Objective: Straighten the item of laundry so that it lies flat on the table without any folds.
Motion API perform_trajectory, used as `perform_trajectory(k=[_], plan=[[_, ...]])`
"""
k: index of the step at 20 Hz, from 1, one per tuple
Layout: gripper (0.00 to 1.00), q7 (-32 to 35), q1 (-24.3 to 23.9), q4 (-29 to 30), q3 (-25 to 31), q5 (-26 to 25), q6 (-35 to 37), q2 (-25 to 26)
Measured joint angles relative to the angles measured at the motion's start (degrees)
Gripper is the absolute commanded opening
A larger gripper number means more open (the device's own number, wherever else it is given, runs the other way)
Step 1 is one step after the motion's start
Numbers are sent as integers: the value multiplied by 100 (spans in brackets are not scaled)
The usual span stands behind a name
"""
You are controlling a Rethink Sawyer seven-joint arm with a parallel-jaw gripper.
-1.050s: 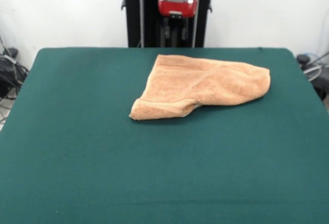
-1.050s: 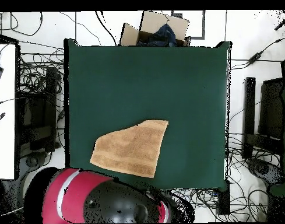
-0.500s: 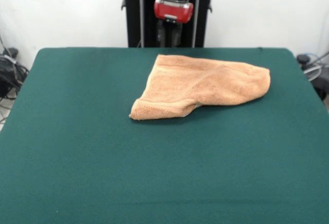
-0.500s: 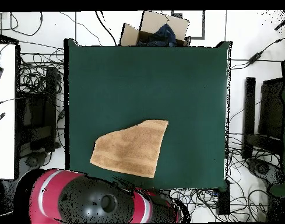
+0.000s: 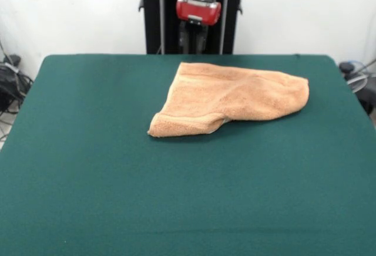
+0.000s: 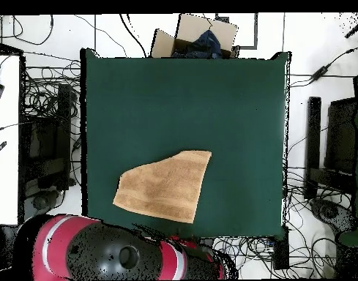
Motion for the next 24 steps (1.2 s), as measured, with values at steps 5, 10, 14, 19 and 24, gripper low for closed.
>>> perform_trajectory(k=[5,10,14,19,24], plan=[[100,0,162,-2,-57,-133,-1,-55],[100,0,596,-11,-137,123,-118,51],[100,0,978,-5,-302,347,-762,194],[100,0,1019,-11,-346,-183,-975,17],[100,0,863,59,-471,-718,-896,-253]])
